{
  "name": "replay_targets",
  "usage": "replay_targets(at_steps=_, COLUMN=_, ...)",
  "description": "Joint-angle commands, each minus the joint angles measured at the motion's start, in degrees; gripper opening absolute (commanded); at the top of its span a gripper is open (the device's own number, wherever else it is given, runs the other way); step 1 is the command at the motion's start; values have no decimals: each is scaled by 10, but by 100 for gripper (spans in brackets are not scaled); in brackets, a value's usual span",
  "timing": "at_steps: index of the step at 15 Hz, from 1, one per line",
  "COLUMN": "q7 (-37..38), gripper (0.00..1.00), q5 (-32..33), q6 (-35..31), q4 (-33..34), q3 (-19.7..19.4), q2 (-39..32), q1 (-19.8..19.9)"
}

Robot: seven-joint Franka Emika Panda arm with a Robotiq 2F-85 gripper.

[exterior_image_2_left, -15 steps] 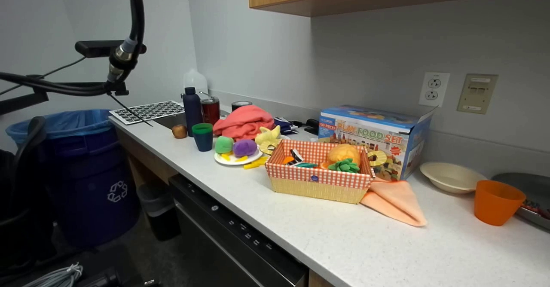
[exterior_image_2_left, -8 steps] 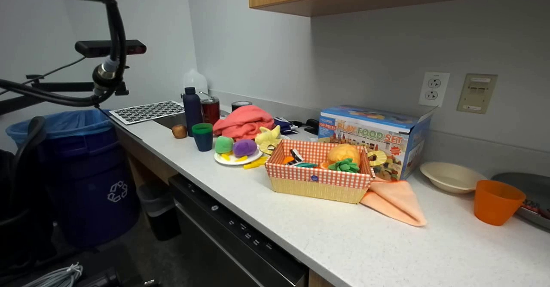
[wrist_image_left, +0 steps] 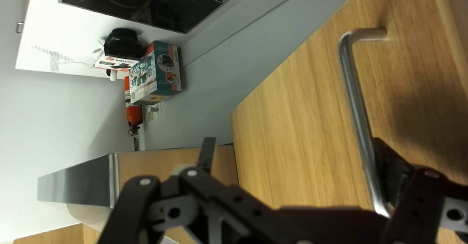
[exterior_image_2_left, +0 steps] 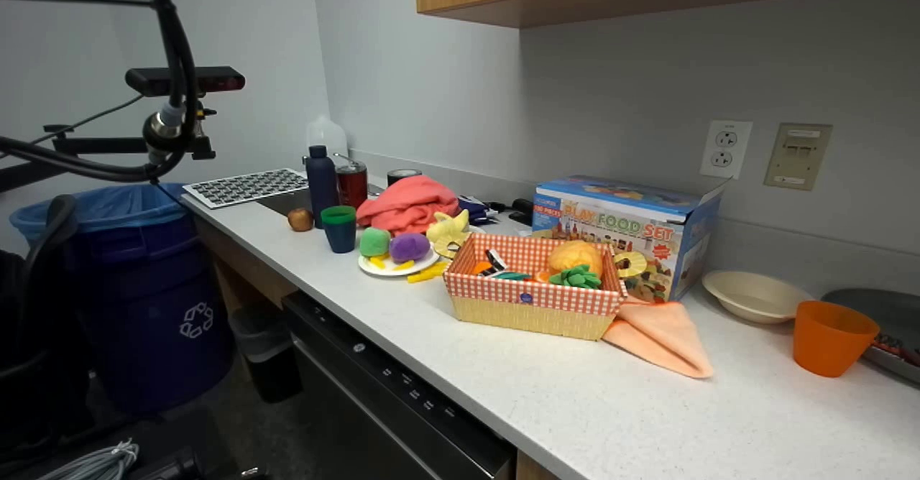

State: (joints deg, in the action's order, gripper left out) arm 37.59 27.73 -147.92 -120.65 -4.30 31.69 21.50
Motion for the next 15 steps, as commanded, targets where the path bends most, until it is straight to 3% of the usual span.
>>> replay_targets(at_steps=1, q7=-2, gripper=100, q5=5, q6=17, q4=-34, q3=5, q2=73, q1=78)
replay_targets(at_steps=5, q7=-33, gripper=100, q5=-17, q6=-31, q4=-56, q3=6, q2=85, q1=101)
replay_targets(at_steps=6, q7=-61, gripper=100, q5=-55, q6=-60, q4=-34, q3=15, q2=15, q1=48)
replay_targets(at_steps=15, q7=-83, gripper=100, q5=-75, q6=-73, q4=-39, q3=15, q2=16, q1=45)
